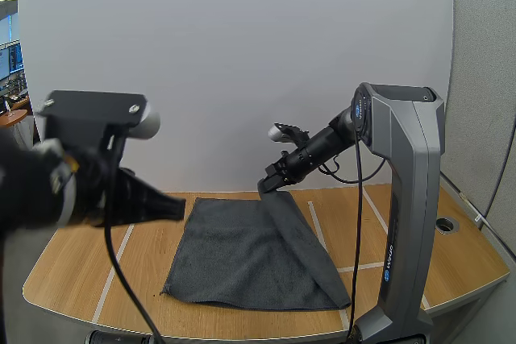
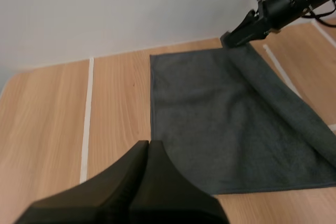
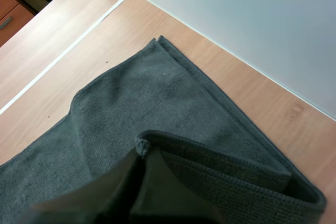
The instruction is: Fold the towel
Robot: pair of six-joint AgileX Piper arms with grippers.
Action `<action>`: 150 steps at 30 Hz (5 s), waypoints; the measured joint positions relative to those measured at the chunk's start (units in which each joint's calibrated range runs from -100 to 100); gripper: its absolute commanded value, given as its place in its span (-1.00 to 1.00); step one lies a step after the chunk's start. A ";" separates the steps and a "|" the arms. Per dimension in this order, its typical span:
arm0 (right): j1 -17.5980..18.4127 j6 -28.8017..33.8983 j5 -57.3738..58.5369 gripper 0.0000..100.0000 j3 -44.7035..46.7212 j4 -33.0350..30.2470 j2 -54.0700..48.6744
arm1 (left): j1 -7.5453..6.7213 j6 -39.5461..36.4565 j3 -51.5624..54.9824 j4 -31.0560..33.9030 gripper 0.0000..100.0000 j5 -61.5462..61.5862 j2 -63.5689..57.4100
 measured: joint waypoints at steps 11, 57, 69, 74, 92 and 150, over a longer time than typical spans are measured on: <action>1.60 0.88 0.00 -1.00 0.00 0.00 0.00 | 0.00 3.02 -3.62 -4.45 -1.00 0.04 16.74; 11.67 5.47 -26.35 -1.00 -3.81 1.47 0.72 | 0.00 5.82 -3.66 1.72 -1.00 0.04 16.79; 12.87 6.79 -26.37 -1.00 -5.51 0.34 4.43 | 0.00 5.82 -3.66 2.00 -1.00 0.04 16.79; 13.25 6.79 -28.46 -1.00 -5.51 0.34 6.31 | 0.00 5.82 -3.66 2.00 -1.00 0.04 16.79; 14.92 6.79 -35.40 1.00 -5.60 1.50 7.11 | 0.00 5.82 -3.66 2.00 -1.00 0.04 16.79; 8.17 29.69 0.70 -1.00 34.35 -34.89 -92.08 | 0.00 36.14 -3.77 -15.32 -1.00 0.04 30.95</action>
